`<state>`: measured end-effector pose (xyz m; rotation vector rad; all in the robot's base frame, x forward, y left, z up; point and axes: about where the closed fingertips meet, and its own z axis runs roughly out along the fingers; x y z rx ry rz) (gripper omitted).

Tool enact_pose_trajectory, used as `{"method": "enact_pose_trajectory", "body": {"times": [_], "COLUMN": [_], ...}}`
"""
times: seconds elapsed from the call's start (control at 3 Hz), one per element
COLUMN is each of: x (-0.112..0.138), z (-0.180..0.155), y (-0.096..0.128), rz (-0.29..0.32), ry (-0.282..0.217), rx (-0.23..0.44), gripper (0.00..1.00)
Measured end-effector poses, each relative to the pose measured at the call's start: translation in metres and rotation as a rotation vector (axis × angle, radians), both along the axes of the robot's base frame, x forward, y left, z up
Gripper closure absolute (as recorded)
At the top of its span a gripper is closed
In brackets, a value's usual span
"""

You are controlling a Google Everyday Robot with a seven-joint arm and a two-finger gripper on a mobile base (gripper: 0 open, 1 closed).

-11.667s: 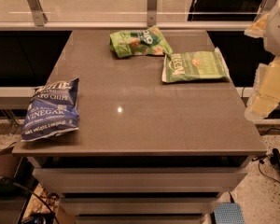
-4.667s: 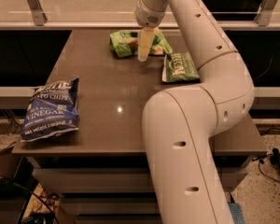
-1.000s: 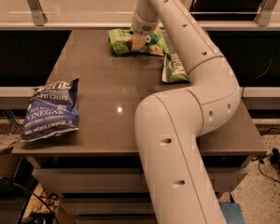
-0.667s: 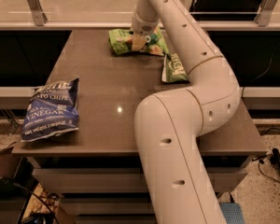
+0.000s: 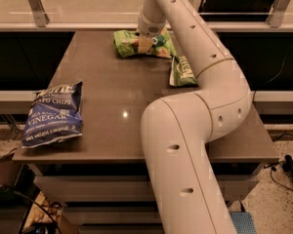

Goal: Move green rice chip bag near blue chip bag

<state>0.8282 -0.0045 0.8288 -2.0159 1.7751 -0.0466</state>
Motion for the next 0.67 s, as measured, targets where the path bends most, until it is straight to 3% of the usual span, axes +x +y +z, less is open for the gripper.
{"method": "enact_pose_trajectory", "body": {"times": [0.33, 0.67], "x": [-0.002, -0.016], "z": [0.001, 0.004], "y": [0.000, -0.001], "rz": [-0.009, -0.073], "ry": [0.008, 0.065], "rx": [-0.003, -0.029], "gripper": [1.00, 1.00]}}
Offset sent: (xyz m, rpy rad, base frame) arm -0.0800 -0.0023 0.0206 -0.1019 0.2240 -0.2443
